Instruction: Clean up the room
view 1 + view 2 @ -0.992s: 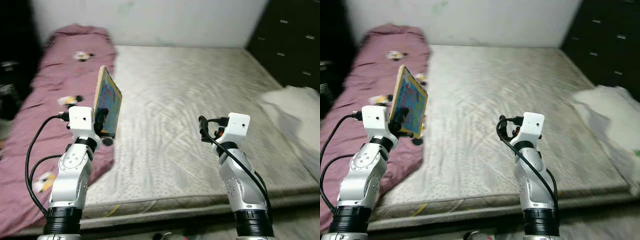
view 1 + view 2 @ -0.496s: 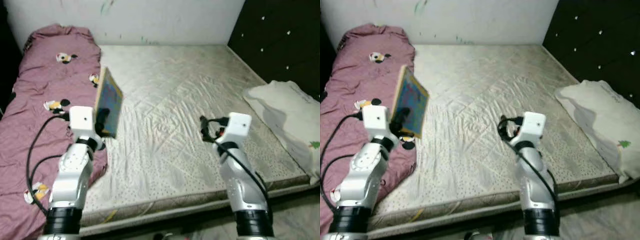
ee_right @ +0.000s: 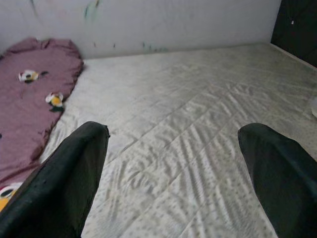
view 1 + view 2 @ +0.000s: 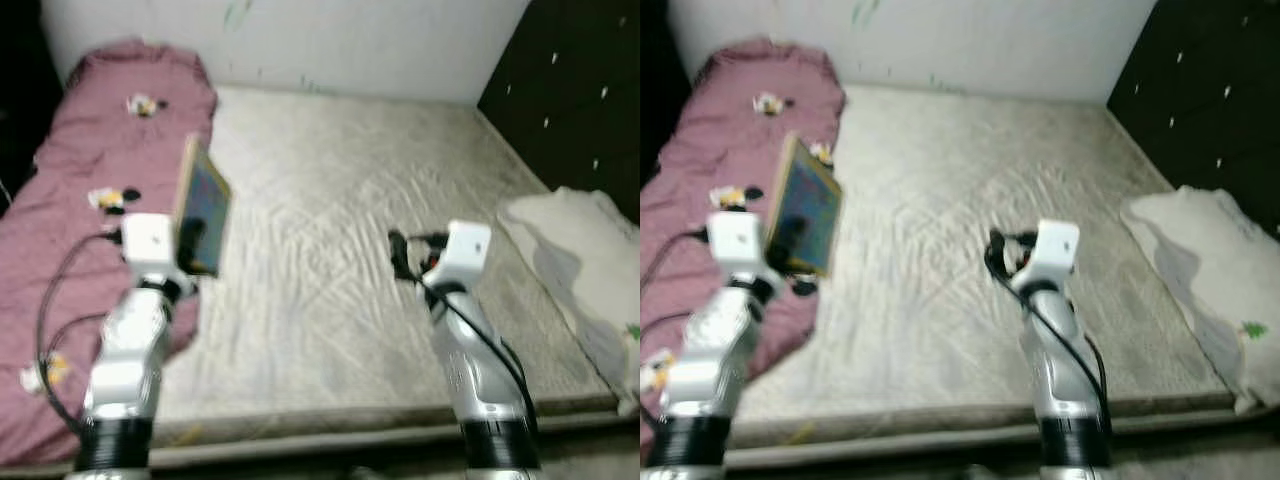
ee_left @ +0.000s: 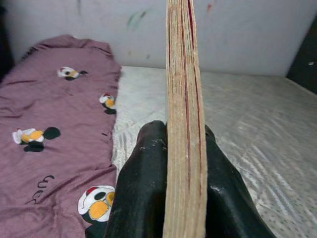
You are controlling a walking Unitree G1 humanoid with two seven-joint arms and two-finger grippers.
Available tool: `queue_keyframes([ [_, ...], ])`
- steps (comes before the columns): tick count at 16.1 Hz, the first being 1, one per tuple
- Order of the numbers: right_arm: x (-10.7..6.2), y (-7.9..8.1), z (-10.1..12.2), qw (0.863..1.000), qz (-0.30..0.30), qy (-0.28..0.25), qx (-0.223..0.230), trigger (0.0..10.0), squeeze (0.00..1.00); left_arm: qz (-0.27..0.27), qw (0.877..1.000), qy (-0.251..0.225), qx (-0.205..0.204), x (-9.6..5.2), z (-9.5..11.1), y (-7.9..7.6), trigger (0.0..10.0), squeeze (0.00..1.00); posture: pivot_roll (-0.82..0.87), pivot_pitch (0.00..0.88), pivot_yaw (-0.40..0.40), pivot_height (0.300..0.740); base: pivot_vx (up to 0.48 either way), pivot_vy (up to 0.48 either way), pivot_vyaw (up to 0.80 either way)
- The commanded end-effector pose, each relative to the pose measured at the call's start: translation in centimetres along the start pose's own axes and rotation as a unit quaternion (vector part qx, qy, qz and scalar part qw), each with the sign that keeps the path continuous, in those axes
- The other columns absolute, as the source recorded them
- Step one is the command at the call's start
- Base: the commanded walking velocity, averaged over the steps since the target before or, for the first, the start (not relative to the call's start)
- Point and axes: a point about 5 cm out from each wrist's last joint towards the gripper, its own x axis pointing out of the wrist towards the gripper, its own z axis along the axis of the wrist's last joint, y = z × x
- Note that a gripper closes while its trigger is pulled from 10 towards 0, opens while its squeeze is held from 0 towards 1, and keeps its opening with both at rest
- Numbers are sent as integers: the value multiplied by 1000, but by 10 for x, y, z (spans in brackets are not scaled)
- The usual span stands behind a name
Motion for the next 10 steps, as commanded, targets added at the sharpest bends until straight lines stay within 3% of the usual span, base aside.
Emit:
queue_keyframes([
  [1,-3,-14,-2,1000,-23,6,-7,10000,0,-28,999,-23,0,4,9,-18,10000,0,-38,0,-59,740,0,0,0],
  [3,-3,-14,-3,1000,-23,7,-6,10000,0,-23,1000,-21,-8,4,7,-17,10000,0,-35,0,-61,740,0,0,0],
  [7,-2,-13,-3,1000,-22,7,-6,10000,0,-22,1000,-19,-4,3,6,-15,10000,0,-33,0,-61,740,0,0,-633],
  [10,-2,-13,-3,1000,-20,6,-8,10000,0,-25,999,-23,-4,3,6,-15,10000,0,-34,0,-61,740,0,-110,0],
])
